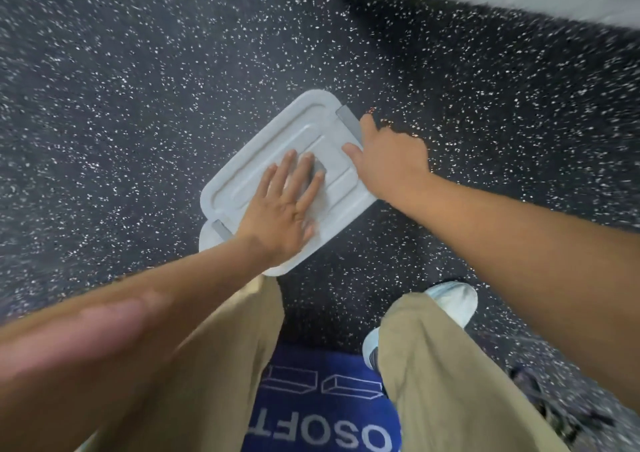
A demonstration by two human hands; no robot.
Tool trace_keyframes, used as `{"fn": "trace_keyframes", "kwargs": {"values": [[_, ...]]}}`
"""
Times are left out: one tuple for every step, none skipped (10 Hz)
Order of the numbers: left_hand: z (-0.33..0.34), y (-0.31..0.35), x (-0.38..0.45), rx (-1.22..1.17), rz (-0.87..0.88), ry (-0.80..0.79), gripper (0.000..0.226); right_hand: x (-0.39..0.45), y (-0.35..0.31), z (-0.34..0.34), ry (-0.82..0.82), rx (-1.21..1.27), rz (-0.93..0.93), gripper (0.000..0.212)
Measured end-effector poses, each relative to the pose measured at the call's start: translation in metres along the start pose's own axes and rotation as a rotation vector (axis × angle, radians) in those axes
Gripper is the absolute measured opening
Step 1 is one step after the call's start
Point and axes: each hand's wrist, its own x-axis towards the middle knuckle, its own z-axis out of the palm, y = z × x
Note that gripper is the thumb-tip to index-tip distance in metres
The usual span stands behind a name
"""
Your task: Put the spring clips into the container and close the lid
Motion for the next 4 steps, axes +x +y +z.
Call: {"fn": "trace_keyframes", "kwargs": {"values": [[-0.037,0.004,0.001,0.033,-0.023,-0.162,0.076,-0.024,0.004,-0.029,-0.14,-0.041,0.067,0.049],[-0.089,0.004,0.007,0.021,0.009,-0.204,0.065,-0.055,0.018,-0.066,-0.177,-0.02,0.123,0.048],[-0.149,0.01,-0.005,-0.018,0.012,-0.225,0.051,-0.095,0.032,-0.111,-0.178,0.031,0.177,0.046],[-0.219,0.02,-0.023,-0.067,0.042,-0.181,0.04,-0.129,0.047,-0.166,-0.165,0.082,0.215,0.047]]}}
